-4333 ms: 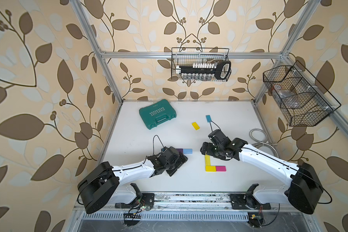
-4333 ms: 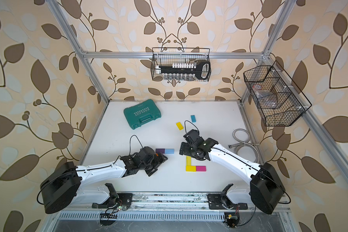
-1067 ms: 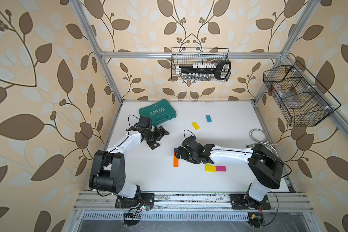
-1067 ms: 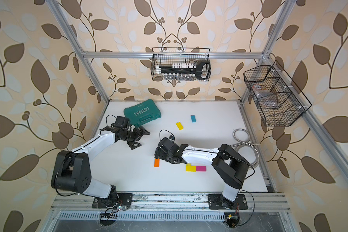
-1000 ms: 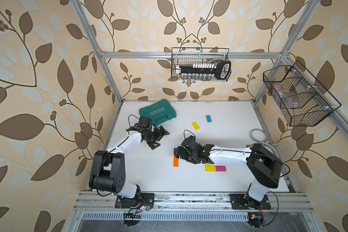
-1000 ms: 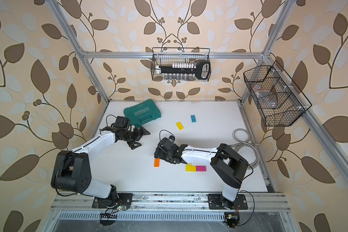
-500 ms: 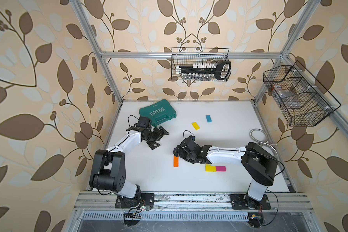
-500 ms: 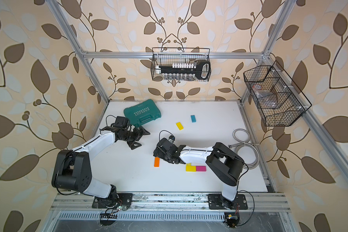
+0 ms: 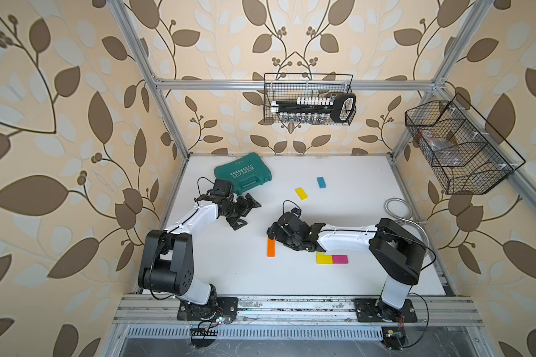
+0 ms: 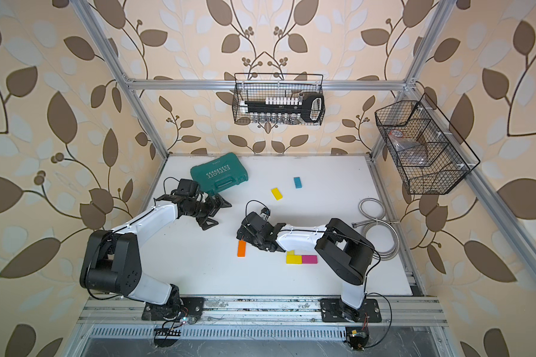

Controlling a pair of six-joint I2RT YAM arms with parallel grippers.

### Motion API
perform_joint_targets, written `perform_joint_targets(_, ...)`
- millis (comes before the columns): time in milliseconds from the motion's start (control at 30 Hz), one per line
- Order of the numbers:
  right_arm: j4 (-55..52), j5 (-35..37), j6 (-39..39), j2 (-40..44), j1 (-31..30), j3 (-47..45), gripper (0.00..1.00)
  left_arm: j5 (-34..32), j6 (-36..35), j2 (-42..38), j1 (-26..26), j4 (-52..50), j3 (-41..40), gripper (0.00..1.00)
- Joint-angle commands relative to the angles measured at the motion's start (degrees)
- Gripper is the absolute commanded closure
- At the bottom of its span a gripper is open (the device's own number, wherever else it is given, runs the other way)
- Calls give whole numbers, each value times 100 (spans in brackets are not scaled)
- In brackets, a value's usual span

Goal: Assemble the letter c with building blocks
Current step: Adjust the building block at the center of the board.

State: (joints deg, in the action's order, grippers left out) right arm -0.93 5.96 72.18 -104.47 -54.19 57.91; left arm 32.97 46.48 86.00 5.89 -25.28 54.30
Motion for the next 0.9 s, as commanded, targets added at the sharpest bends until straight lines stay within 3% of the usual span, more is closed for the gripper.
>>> perform_joint_targets(0,147,203,202,-165,23,-146,6,122,-67,24,-70,67,80,1)
perform_joint_targets(867,278,189,390,-294,116,-199,6,113,-34,23,-70,115,44,1)
